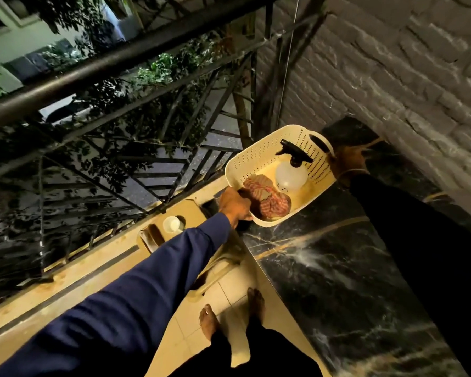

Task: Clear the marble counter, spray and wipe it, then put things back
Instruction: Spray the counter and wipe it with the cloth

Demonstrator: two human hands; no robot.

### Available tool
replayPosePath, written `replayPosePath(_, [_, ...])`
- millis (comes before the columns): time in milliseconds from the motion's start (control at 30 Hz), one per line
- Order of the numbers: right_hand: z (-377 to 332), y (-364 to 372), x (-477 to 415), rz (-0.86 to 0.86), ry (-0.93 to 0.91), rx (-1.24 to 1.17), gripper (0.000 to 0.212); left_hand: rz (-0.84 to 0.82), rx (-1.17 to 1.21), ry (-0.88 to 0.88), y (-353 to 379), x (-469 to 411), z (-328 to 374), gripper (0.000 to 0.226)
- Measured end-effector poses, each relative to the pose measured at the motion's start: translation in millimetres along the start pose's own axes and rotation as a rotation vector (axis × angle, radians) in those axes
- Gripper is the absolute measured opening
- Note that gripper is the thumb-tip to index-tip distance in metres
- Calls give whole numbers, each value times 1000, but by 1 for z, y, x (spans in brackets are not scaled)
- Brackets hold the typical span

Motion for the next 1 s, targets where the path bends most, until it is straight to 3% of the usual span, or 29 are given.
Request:
replayPosePath(100, [-8, 3, -1, -60, 33, 65, 25, 30, -52, -4, -1, 2, -1, 36])
replayPosePath(167, [-21, -5, 0, 32, -31, 115, 25, 145, -205, 38, -4, 4, 2, 53])
replayPosePath(233, [-39, -19, 7, 246, -224, 3, 29, 346, -418, 229, -11, 12, 19, 86])
replayPosePath(267, [-47, -26, 9, 328, -330, -81, 31, 462, -491, 375, -14, 19, 34, 91])
replayPosePath(333, [-55, -25, 6, 279, -426, -204, 35, 553, -572, 594, -12, 23, 60, 69])
replayPosePath(400, [-51, -9, -7, 6, -339, -342, 46, 381, -666, 602, 2, 10, 74, 40])
replayPosePath(433, [-45, 3, -13, -171, -232, -399, 55, 264, -728, 548, 13, -1, 76, 39])
replayPosePath(500, [-37, 20, -16, -382, -133, -362, 81, 54, -895, 434, 33, -19, 72, 57])
replayPosePath(567, [-36, 32, -15, -479, -175, -314, 84, -72, -1046, 367, 49, -35, 65, 82])
replayPosePath(700, [-41, 50, -20, -453, -363, -301, 57, -130, -1194, 308, 73, -68, 55, 114])
replayPosePath(767, [-45, 61, -27, -429, -445, -307, 66, -73, -1240, 308, 80, -74, 55, 107])
replayPosePath(833, [-46, 75, -27, -422, -416, -372, 66, 5, -1233, 327, 82, -74, 57, 87])
replayPosePath(1000, [-48, 95, -20, -310, -204, -765, 32, -61, -1206, 407, 83, -78, 60, 63])
Point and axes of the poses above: each hand's wrist, its own x-axis away from the middle knuckle, its own y-axis out of the palm, z = x × y, the point moved 5 cm from there along -x, towards the middle knuckle, and after that the axes turned 10 degrees about -x, right-handed, at the moved point
